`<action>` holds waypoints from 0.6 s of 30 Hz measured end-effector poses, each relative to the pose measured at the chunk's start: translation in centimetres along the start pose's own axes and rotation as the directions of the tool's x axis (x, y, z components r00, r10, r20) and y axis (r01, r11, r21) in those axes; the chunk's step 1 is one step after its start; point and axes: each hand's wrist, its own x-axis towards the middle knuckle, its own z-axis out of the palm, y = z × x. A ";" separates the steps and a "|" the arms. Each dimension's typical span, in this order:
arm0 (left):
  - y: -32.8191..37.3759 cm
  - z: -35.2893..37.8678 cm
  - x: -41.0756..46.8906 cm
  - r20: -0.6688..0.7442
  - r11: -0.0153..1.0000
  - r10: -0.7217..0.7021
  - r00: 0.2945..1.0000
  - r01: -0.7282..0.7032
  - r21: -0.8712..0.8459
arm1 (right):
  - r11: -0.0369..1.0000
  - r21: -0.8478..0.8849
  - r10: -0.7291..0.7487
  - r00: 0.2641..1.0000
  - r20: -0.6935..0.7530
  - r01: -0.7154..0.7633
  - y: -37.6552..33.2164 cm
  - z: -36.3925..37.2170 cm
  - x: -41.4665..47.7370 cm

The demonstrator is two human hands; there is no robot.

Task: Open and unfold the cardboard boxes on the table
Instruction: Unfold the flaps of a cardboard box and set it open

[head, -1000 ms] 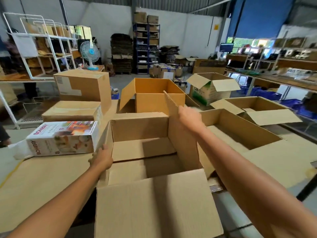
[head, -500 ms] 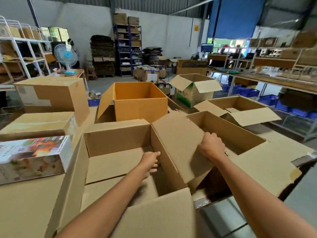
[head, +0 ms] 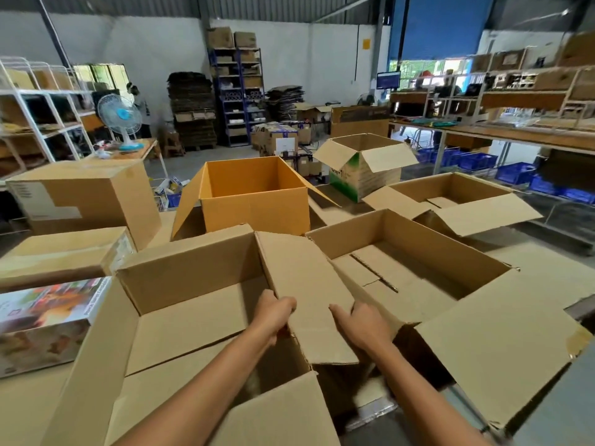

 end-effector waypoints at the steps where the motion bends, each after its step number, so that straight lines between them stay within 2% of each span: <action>1: 0.3 -0.4 -0.2 -0.017 0.999 0.037 0.999 -0.037 0.008 | 0.999 0.048 -0.015 0.999 0.048 0.013 -0.2 0.8 -0.1; 4: 1.4 -0.7 -1.1 -0.052 0.989 0.143 0.988 -0.141 0.030 | 0.981 0.196 -0.040 0.962 0.270 -0.014 -1.2 3.0 -1.4; 6: 1.9 -0.1 -2.1 -0.032 0.982 0.186 0.982 -0.186 0.026 | 0.963 0.268 -0.063 0.932 0.356 -0.037 -2.0 3.5 -2.5; 8: 1.4 0.7 -2.8 0.033 0.987 0.162 0.986 -0.162 -0.013 | 0.928 0.369 -0.096 0.928 0.361 -0.047 -3.1 2.8 -3.3; 10: 0.1 1.4 -3.5 0.135 0.994 0.110 0.985 -0.105 -0.039 | 0.830 0.546 -0.099 0.933 0.347 -0.115 -3.9 1.1 -3.7; 12: -1.1 1.4 -4.2 0.226 0.997 0.080 0.971 -0.075 -0.029 | 0.787 0.608 -0.126 0.937 0.326 -0.106 -4.6 -0.6 -3.8; 13: -1.5 1.0 -4.5 0.259 0.997 0.080 0.963 -0.075 -0.029 | 0.826 0.562 -0.168 0.936 0.309 -0.037 -5.1 -0.9 -3.8; 15: -2.1 -0.6 -5.1 0.289 0.993 0.103 0.952 -0.116 0.027 | 0.929 0.342 -0.240 0.935 0.263 0.142 -6.0 -1.0 -4.9; 17: -3.0 -3.2 -5.0 0.260 0.939 0.191 0.946 -0.253 0.232 | 0.963 0.042 -0.267 0.932 0.244 0.265 -6.9 -0.4 -6.4; 18: -3.5 -4.9 -4.8 0.228 0.871 0.252 0.941 -0.323 0.370 | 0.947 -0.078 -0.283 0.926 0.249 0.311 -7.2 0.0 -7.4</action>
